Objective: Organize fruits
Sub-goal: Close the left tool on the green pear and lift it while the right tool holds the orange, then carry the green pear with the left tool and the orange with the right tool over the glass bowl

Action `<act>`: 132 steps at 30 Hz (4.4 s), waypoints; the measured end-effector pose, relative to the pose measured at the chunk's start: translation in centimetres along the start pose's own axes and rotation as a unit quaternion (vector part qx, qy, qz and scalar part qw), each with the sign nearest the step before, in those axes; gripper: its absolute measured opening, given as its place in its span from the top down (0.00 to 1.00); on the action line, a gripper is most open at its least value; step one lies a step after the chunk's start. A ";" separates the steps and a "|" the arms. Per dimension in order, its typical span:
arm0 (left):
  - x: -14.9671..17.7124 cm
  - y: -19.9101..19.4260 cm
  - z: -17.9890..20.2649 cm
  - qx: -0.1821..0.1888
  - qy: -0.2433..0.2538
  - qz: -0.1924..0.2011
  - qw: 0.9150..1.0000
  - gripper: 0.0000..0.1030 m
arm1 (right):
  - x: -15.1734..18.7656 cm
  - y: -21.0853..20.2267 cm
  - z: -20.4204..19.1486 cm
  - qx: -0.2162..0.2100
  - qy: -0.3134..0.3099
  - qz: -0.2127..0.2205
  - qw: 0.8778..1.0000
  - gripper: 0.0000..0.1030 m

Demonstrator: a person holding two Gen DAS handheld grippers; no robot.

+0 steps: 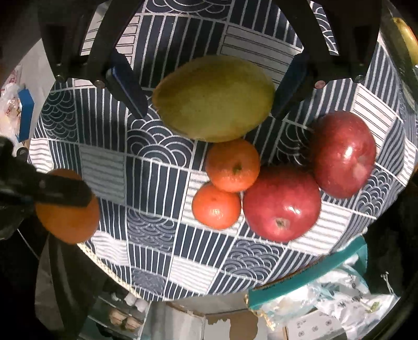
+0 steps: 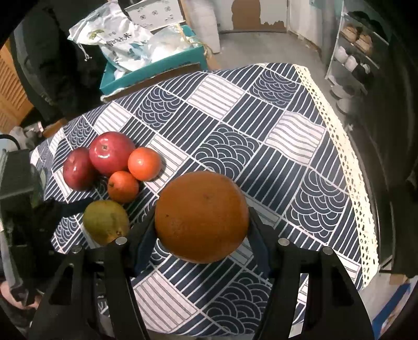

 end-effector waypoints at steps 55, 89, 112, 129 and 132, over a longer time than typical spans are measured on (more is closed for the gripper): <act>4.5 -12.5 -6.7 -0.002 -0.082 0.133 0.988 0.17 | -1.2 -5.4 -9.7 0.033 -0.111 0.066 0.991 0.38; 13.5 -19.3 -19.6 -0.034 -0.224 0.194 0.955 0.17 | -2.5 -6.9 -25.4 -0.001 -0.231 0.086 0.969 0.38; 20.1 -18.7 -28.0 -0.058 -0.323 0.182 0.927 0.17 | -3.3 -2.3 -36.1 -0.039 -0.289 0.041 0.956 0.38; 23.1 -14.7 -32.4 -0.075 -0.379 0.128 0.914 0.17 | -3.2 3.9 -43.0 -0.057 -0.324 -0.027 0.944 0.38; 23.5 -13.9 -33.0 -0.077 -0.387 0.118 0.911 0.17 | -3.1 5.1 -43.6 -0.057 -0.328 -0.039 0.942 0.38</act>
Point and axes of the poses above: each gripper's, at about its wrist camera, not at the fingertips, and y roughly the way its jaws point, z to its right, x to its underside, the point moved 1 cm from there along y, roughly the way its jaws point, and after that the axes turned 14 degrees about -z, right-handed, at the moved point
